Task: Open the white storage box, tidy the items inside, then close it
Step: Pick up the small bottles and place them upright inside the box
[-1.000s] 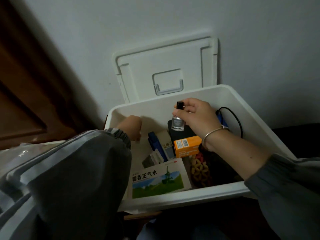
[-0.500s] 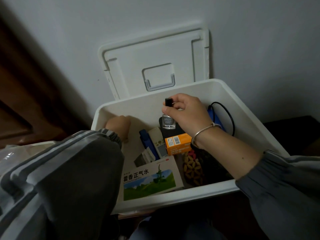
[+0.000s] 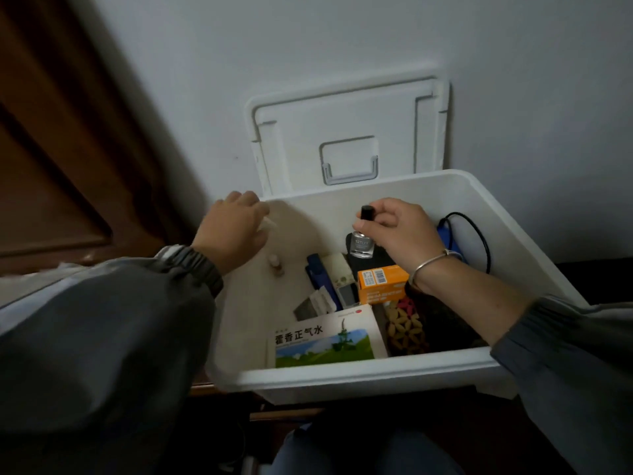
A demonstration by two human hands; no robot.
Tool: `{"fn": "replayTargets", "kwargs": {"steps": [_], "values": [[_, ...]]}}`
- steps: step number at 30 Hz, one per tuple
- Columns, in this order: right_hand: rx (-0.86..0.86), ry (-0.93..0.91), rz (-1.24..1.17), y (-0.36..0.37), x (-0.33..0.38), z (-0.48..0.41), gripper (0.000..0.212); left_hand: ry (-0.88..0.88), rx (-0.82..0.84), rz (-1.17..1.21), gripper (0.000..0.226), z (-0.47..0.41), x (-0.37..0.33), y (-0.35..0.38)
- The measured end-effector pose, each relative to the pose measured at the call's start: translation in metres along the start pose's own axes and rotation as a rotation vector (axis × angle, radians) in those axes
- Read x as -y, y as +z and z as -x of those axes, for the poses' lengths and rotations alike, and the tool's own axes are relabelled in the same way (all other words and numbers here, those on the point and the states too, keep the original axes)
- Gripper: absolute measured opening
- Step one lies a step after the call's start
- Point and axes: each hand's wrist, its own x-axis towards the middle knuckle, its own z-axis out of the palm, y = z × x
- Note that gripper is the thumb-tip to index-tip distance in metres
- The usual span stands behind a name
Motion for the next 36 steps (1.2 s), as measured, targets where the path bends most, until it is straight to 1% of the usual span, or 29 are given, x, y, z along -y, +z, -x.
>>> {"fn": "replayTargets", "kwargs": {"steps": [1,2,4,6,7,9,11,15,22,31,36], "values": [[0.04,0.01,-0.016,0.004,0.002,0.0,0.018,-0.056,-0.029,0.074,0.041,0.009,0.006,0.001],[0.082,0.013,-0.013,0.01,0.005,-0.001,0.015,-0.141,-0.02,0.172,0.045,0.018,0.01,0.004],[0.138,-0.019,0.047,0.025,0.014,-0.007,0.013,-0.307,0.063,0.446,0.04,0.029,0.013,0.012],[0.154,-0.086,0.159,0.046,0.023,-0.018,0.012,-0.391,0.112,0.714,0.035,0.034,0.012,0.019],[0.157,-0.116,0.227,0.058,0.026,-0.024,0.012,-0.411,0.11,0.783,0.037,0.036,0.011,0.02],[0.169,-0.153,0.369,0.08,0.027,-0.037,0.016,-0.421,0.078,0.817,0.039,0.037,0.01,0.022],[0.206,-0.146,0.481,0.096,0.023,-0.05,0.021,-0.417,0.05,0.817,0.039,0.038,0.01,0.024],[0.25,-0.12,0.6,0.116,0.008,-0.066,0.022,-0.423,0.033,0.82,0.039,0.037,0.012,0.029],[0.289,-0.232,0.844,0.139,-0.016,-0.072,0.02,-0.434,-0.024,0.883,0.037,0.035,0.015,0.036],[0.351,-0.223,0.967,0.149,-0.032,-0.074,0.024,-0.44,-0.061,0.926,0.036,0.036,0.015,0.037],[0.347,-0.206,0.967,0.151,-0.036,-0.074,0.023,-0.442,-0.069,0.939,0.035,0.038,0.015,0.037]]}}
